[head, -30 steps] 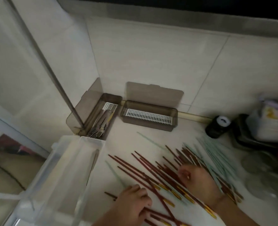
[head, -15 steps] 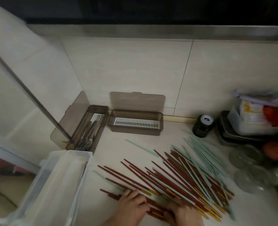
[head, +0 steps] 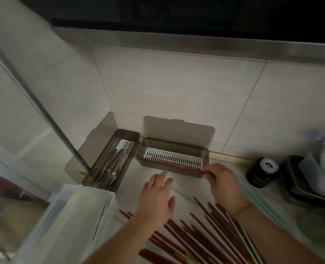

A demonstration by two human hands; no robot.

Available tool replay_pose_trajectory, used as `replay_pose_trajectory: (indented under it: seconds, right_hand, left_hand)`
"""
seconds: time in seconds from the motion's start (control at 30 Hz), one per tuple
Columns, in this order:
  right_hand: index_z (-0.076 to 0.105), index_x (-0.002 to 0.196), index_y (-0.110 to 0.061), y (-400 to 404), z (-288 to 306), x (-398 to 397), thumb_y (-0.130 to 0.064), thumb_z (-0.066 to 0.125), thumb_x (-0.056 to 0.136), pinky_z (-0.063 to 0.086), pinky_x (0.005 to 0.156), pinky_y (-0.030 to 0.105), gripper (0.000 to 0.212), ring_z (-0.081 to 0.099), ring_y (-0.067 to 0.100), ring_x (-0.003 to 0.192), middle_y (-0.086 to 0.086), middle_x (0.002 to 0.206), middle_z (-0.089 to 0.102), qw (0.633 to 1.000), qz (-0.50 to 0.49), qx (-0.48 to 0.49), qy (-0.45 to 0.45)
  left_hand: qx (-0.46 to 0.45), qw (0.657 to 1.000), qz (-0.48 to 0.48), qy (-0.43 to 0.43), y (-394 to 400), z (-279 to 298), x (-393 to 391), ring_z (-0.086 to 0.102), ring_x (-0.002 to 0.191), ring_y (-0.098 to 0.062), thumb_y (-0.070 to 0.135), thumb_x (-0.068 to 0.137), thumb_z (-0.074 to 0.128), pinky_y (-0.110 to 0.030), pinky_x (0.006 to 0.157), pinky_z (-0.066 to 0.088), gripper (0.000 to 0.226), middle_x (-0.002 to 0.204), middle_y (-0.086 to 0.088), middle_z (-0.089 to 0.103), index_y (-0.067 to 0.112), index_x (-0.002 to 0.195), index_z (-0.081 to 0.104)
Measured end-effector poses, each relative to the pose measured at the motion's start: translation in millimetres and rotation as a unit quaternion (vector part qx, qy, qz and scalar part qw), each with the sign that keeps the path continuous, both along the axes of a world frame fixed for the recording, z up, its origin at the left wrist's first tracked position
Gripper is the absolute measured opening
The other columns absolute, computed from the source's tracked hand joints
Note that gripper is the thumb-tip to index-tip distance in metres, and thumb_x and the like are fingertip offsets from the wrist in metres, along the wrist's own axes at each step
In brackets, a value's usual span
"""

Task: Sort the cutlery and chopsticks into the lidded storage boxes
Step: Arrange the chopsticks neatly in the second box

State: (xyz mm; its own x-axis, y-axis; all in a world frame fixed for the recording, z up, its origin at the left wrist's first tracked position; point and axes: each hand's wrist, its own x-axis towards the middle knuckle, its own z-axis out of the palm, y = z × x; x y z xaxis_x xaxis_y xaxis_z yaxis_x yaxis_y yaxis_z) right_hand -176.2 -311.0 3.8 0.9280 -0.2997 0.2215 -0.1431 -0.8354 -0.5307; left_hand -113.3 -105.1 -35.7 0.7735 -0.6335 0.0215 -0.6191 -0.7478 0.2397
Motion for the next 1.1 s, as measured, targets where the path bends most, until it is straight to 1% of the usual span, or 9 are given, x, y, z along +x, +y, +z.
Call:
replay_pose_trajectory:
  seconds: [0.17,0.37,0.43,0.5,0.57,0.67,0.8,1.0,1.1]
  right_hand:
    - [0.067,0.110,-0.014,-7,-23,86,-0.004,0.051,0.089,0.043,0.088,0.025,0.028,0.058,0.026,0.101,0.013,0.112,0.064,0.987,0.000,-0.021,0.159]
    - [0.068,0.109,-0.012,-2,-34,116,-0.004,0.052,0.086,0.043,0.094,0.026,0.029,0.060,0.026,0.105,0.011,0.115,0.066,0.973,0.027,-0.041,0.225]
    - [0.068,0.109,-0.012,-4,-35,119,-0.003,0.051,0.086,0.043,0.094,0.026,0.029,0.060,0.026,0.104,0.011,0.115,0.066,0.972,0.041,-0.040,0.230]
    - [0.068,0.108,-0.012,-4,-35,118,-0.003,0.051,0.087,0.043,0.093,0.025,0.029,0.061,0.026,0.104,0.011,0.115,0.066,0.970,0.057,-0.039,0.232]
    - [0.069,0.108,-0.012,-3,-36,115,-0.003,0.052,0.087,0.044,0.091,0.024,0.029,0.061,0.025,0.102,0.011,0.114,0.067,0.970,0.068,-0.041,0.228]
    - [0.069,0.107,-0.013,-2,-35,111,-0.003,0.050,0.088,0.047,0.088,0.025,0.029,0.062,0.022,0.096,0.008,0.108,0.068,0.982,0.031,-0.033,0.183]
    - [0.071,0.104,-0.014,-1,-37,105,-0.002,0.052,0.089,0.043,0.081,0.016,0.027,0.062,0.017,0.091,0.005,0.104,0.070,0.982,0.046,0.010,0.182]
    - [0.074,0.092,-0.016,3,-56,101,-0.001,0.060,0.080,0.049,0.090,0.025,0.023,0.064,0.022,0.098,0.007,0.108,0.070,0.966,0.052,0.029,0.252]
    - [0.076,0.091,-0.018,0,-57,101,-0.004,0.061,0.082,0.047,0.089,0.020,0.022,0.064,0.021,0.098,0.006,0.108,0.070,0.960,0.063,0.055,0.269]
  left_hand:
    - [0.110,0.993,0.047,0.021,-13,-2,60,-0.007,0.146,-0.036,0.048,0.093,0.044,-0.057,0.115,0.008,0.076,0.161,-0.003,-0.007,0.030,0.150,-0.003]
    - [0.139,0.988,0.058,0.029,-3,-16,76,-0.007,0.145,-0.038,0.048,0.093,0.045,-0.058,0.114,0.007,0.078,0.161,-0.004,-0.002,0.032,0.149,-0.006]
    - [0.124,0.991,0.055,0.020,-1,-16,82,0.002,0.145,-0.038,0.044,0.092,0.047,-0.057,0.114,0.012,0.071,0.158,-0.004,0.010,0.031,0.149,0.005]
    - [0.091,0.994,0.054,-0.006,0,-14,89,0.022,0.140,-0.033,0.036,0.091,0.050,-0.054,0.111,0.025,0.057,0.147,-0.006,0.031,0.031,0.143,0.026]
    - [0.058,0.997,0.046,-0.019,2,-12,96,0.042,0.125,-0.024,0.024,0.090,0.053,-0.045,0.104,0.038,0.045,0.131,-0.001,0.048,0.031,0.133,0.044]
    - [0.017,0.999,0.037,0.008,3,-9,104,0.054,0.103,-0.018,0.014,0.091,0.053,-0.035,0.089,0.046,0.033,0.114,0.003,0.057,0.030,0.119,0.060]
    - [-0.014,0.999,0.024,0.015,5,-8,97,0.055,0.094,-0.009,0.018,0.091,0.058,-0.032,0.084,0.049,0.029,0.106,0.009,0.059,0.035,0.113,0.064]
    - [-0.034,0.999,0.029,0.007,9,-13,79,0.055,0.096,-0.006,0.028,0.094,0.054,-0.033,0.088,0.049,0.024,0.109,0.014,0.059,0.038,0.115,0.061]
    - [-0.042,0.998,0.039,0.000,9,-12,80,0.056,0.091,-0.005,0.032,0.095,0.050,-0.031,0.085,0.048,0.021,0.106,0.014,0.060,0.037,0.111,0.062]
